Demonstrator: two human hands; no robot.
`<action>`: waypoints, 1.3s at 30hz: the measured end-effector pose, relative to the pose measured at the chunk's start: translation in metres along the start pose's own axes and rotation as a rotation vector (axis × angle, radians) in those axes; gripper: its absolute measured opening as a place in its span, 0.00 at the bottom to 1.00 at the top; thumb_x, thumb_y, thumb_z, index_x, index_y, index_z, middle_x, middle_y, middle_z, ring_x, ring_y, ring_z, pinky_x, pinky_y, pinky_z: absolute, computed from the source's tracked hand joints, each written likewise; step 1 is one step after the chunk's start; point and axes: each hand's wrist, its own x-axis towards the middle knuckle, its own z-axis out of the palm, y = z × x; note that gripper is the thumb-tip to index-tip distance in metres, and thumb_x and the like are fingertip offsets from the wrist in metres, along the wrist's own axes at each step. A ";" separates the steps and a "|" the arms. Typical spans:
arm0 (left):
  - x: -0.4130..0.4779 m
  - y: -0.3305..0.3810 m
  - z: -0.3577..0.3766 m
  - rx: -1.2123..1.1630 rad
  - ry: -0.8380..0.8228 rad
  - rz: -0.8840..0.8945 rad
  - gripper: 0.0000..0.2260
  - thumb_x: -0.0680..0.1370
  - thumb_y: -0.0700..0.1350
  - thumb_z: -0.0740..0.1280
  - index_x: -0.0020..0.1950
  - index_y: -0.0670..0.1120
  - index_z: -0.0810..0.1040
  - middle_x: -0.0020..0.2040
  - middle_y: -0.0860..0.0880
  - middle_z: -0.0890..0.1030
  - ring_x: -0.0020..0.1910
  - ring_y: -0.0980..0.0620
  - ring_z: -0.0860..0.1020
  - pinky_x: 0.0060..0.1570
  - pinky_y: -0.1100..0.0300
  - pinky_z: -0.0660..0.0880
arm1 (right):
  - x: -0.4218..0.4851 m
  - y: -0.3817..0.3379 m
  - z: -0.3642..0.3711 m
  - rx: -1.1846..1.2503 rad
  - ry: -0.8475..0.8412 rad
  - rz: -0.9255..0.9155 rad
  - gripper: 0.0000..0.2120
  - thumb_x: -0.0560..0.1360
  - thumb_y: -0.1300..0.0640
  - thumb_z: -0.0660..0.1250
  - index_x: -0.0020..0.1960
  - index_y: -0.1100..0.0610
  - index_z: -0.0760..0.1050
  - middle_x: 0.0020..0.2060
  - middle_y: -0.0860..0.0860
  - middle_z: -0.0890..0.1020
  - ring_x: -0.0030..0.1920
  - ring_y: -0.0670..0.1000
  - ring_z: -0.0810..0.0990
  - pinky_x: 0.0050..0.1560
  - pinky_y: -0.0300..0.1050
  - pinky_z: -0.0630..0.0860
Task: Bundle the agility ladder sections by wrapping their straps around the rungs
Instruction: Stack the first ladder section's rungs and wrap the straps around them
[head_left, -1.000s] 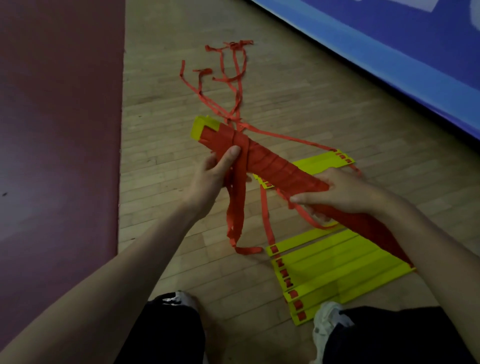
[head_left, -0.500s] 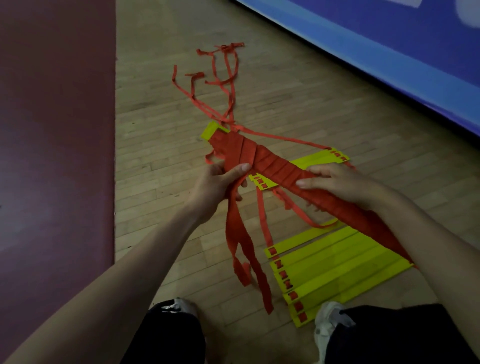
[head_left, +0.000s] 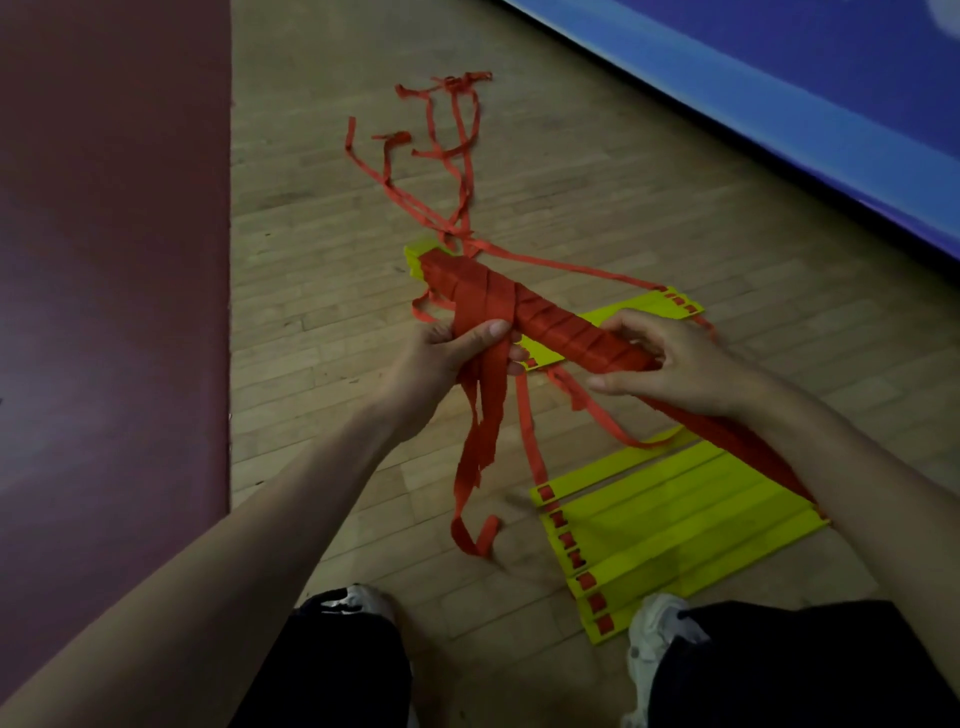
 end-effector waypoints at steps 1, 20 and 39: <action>0.000 0.000 0.001 -0.018 -0.009 -0.029 0.06 0.78 0.42 0.64 0.48 0.41 0.80 0.39 0.46 0.85 0.39 0.50 0.83 0.45 0.55 0.80 | 0.001 0.000 0.000 -0.043 0.039 0.003 0.18 0.63 0.44 0.75 0.49 0.48 0.77 0.37 0.44 0.82 0.38 0.50 0.83 0.38 0.43 0.78; -0.008 0.003 0.001 -0.055 -0.118 -0.048 0.10 0.80 0.41 0.61 0.43 0.39 0.79 0.34 0.45 0.82 0.30 0.53 0.80 0.31 0.62 0.78 | -0.006 -0.017 -0.006 0.446 -0.216 0.140 0.18 0.72 0.50 0.64 0.46 0.68 0.77 0.29 0.56 0.78 0.29 0.50 0.75 0.30 0.39 0.73; -0.009 0.012 0.007 -0.156 -0.025 0.008 0.07 0.78 0.40 0.64 0.42 0.42 0.78 0.33 0.48 0.81 0.29 0.55 0.79 0.30 0.64 0.76 | -0.001 -0.027 0.001 0.352 -0.321 0.174 0.30 0.65 0.43 0.75 0.57 0.62 0.75 0.42 0.59 0.84 0.37 0.58 0.84 0.32 0.45 0.79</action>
